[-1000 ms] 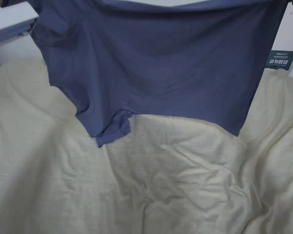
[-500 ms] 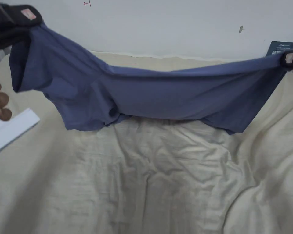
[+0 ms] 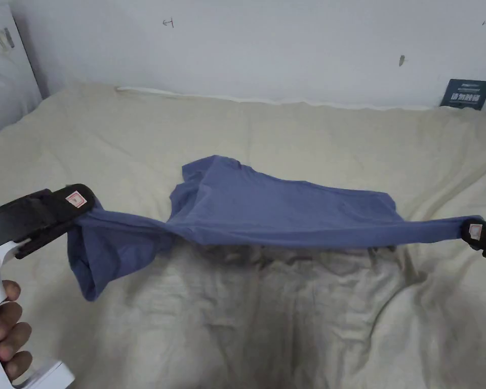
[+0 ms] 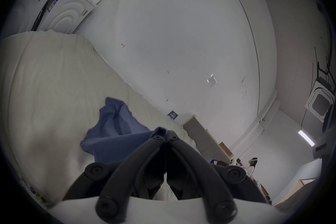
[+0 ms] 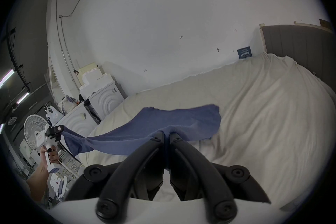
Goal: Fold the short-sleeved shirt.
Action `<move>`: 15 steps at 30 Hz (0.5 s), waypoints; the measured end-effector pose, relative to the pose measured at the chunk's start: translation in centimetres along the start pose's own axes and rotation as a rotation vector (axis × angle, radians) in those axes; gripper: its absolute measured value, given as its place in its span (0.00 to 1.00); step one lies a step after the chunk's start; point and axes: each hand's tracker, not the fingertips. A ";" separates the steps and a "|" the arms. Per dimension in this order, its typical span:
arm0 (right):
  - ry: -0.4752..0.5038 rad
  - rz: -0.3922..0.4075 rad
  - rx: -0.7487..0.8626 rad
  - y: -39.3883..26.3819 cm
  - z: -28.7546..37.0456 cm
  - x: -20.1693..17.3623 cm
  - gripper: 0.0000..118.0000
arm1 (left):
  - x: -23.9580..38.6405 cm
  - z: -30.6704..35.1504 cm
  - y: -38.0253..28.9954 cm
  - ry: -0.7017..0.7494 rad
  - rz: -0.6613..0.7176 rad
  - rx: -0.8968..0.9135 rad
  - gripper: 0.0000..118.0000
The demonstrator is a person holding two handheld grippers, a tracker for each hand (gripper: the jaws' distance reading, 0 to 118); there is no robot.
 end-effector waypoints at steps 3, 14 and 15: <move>-0.007 0.001 -0.026 -2.3 1.2 -0.1 0.05 | -0.3 1.8 -1.9 0.022 -0.013 -0.051 0.01; -0.003 -0.008 -0.105 -9.2 5.1 -1.7 0.05 | -1.4 7.2 -7.7 0.076 0.026 -0.137 0.01; -0.008 -0.002 -0.113 -9.7 5.4 -1.7 0.05 | -1.7 7.4 -8.1 0.089 0.036 -0.140 0.00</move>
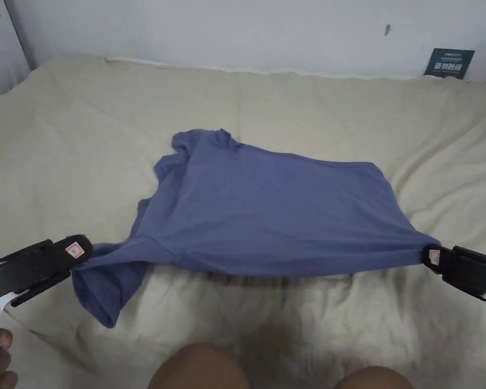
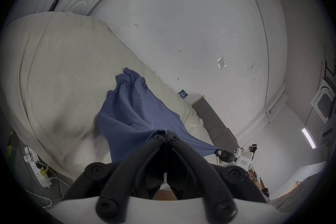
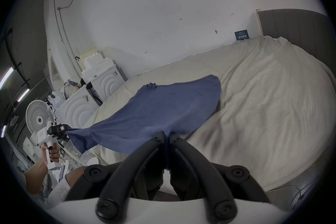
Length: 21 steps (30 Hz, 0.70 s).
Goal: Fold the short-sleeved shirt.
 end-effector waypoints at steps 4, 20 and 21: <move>-0.020 -0.001 -0.039 -1.6 -0.4 0.8 0.05 | -1.9 -0.5 -1.1 0.038 0.027 -0.031 0.01; -0.122 0.014 -0.231 -7.3 -4.8 5.5 0.05 | -7.4 -6.2 -4.8 0.224 0.037 -0.245 0.01; -0.123 0.017 -0.239 -7.5 -5.0 5.8 0.06 | -7.6 -6.3 -4.9 0.227 0.035 -0.249 0.01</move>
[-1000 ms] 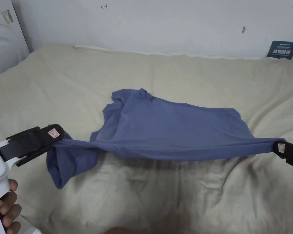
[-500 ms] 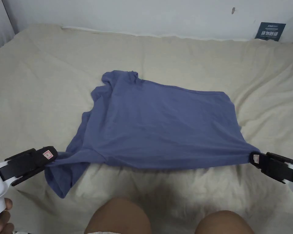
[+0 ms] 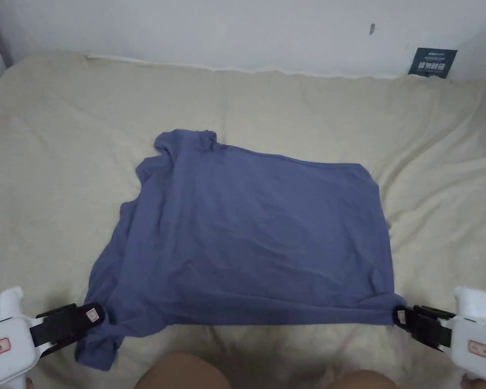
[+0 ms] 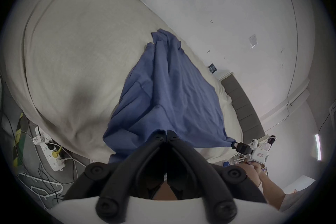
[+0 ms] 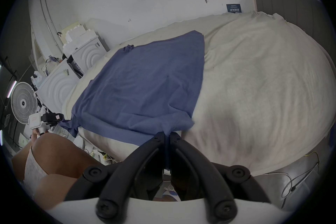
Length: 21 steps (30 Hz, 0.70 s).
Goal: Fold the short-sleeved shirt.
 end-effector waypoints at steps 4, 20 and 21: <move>-0.020 0.019 -0.014 -0.7 -0.2 0.6 0.53 | -0.4 0.0 -0.1 0.045 -0.044 0.004 0.27; -0.011 0.211 0.109 4.6 7.7 -2.4 0.13 | 4.0 8.6 5.4 0.248 -0.501 0.063 0.12; -0.045 0.230 0.122 5.9 7.3 -2.9 0.00 | 4.5 7.9 6.1 0.256 -0.496 0.072 0.00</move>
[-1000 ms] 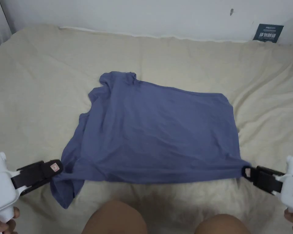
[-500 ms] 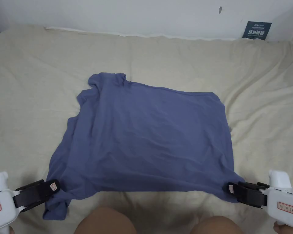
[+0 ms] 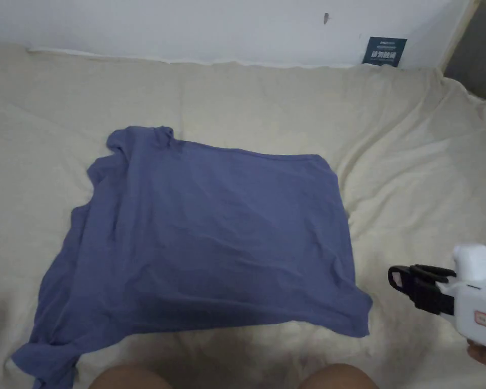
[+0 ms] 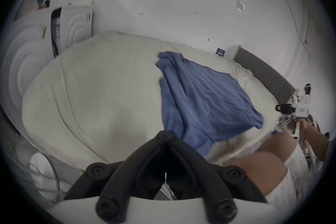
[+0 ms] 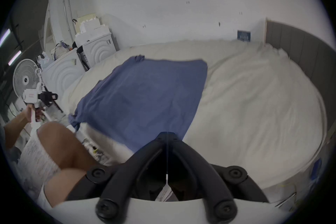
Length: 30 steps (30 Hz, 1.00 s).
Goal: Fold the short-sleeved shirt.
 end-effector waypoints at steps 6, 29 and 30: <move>0.047 -0.067 0.041 7.4 -6.6 2.2 0.00 | -0.3 -4.5 5.5 -0.057 0.020 0.060 0.00; -0.127 0.033 -0.333 20.1 -40.2 14.7 0.68 | -5.3 -17.8 14.0 -0.037 0.054 0.056 0.00; -0.126 0.039 -0.340 19.9 -40.4 14.9 0.68 | -5.5 -18.2 13.9 -0.033 0.055 0.055 0.00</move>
